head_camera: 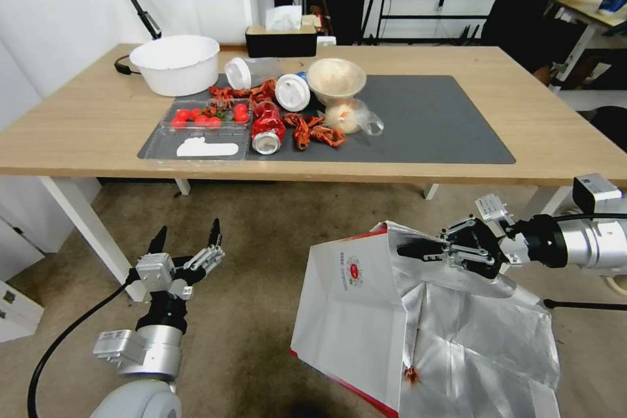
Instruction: Pick up the food delivery bag from the floor and place it on the table.
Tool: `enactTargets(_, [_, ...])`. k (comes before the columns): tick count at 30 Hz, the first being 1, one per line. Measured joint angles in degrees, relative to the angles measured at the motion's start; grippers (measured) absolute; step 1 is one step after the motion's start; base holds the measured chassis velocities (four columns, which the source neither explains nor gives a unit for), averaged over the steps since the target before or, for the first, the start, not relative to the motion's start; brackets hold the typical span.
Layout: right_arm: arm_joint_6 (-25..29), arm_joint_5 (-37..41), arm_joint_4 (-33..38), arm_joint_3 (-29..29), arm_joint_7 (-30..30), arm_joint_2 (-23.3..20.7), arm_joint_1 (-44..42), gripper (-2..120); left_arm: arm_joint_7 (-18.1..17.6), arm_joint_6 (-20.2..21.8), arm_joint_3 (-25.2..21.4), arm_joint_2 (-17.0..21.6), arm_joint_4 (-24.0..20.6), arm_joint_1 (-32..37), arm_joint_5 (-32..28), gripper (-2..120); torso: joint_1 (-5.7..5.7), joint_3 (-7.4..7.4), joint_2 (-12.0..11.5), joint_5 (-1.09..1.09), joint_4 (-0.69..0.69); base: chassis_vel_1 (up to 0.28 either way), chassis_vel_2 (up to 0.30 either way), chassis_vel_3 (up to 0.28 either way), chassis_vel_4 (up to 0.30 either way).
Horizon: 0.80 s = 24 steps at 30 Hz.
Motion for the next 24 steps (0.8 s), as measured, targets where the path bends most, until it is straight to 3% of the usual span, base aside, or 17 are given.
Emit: enactTargets(24, [-0.1, 0.0, 0.0, 0.2, -0.2, 0.1, -0.1, 0, 0.1, -0.2, 0.0, -0.2, -0.3, 0.2, 0.2, 100, 2.28, 3.30, 5.6, 0.00, 0.00, 0.000, 0.000, 0.000, 0.000])
